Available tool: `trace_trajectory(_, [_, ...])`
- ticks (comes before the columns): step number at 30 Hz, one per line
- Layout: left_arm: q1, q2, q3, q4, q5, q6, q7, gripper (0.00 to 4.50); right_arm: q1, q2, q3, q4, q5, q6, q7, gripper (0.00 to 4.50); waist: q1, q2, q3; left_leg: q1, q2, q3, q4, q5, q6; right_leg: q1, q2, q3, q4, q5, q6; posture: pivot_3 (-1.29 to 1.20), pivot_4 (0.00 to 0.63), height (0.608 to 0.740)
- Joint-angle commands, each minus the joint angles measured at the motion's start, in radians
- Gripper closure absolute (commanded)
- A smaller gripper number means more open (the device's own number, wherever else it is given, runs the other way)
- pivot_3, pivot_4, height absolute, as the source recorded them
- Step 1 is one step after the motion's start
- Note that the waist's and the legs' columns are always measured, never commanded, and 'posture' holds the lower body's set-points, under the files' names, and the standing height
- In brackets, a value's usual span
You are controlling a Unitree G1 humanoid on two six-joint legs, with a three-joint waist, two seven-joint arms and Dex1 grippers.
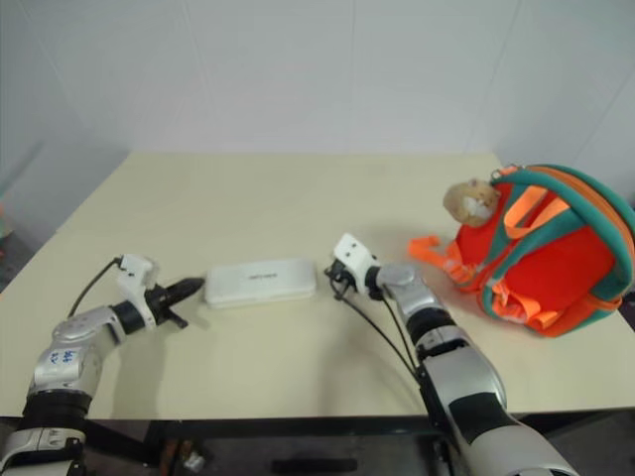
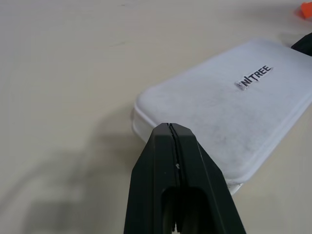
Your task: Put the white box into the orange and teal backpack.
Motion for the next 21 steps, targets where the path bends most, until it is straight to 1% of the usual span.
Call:
trace_trajectory(1, [-0.004,-0.013,-0.01,-0.029,0.001,0.002,-0.001,4.48,0.009,0.017,-0.009,-0.048,0.012,0.007,0.02,4.5,0.002,0.0,0.0,0.0,0.0,0.0,0.0,0.0,0.0,0.0,0.0,0.0,0.0,0.0,0.0,0.0,0.15,0.74])
trace_trajectory(11, [-0.009,-0.036,-0.037,-0.045,0.004,0.003,-0.012,4.48,0.067,0.022,0.005,-0.14,0.012,0.061,0.072,4.5,0.002,0.0,0.0,0.001,0.0,0.0,0.002,0.0,0.001,0.0,0.0,0.0,0.003,0.0,0.0,0.0,0.15,0.74])
trace_trajectory(16, [-0.008,-0.049,-0.058,-0.065,-0.004,0.015,-0.043,4.48,0.138,-0.009,0.011,-0.287,0.021,0.138,0.112,4.5,0.001,0.0,0.0,0.001,0.0,0.0,0.003,0.0,0.001,0.0,0.0,0.001,0.004,0.0,0.0,0.0,0.15,0.74])
trace_trajectory(21, [-0.018,-0.062,-0.077,-0.053,0.004,0.013,-0.064,4.48,0.226,-0.036,0.014,-0.481,0.037,0.25,0.135,4.5,0.004,0.0,0.0,0.001,0.0,0.0,0.004,0.0,0.001,0.0,0.0,0.001,0.004,0.0,0.0,0.0,0.15,0.74])
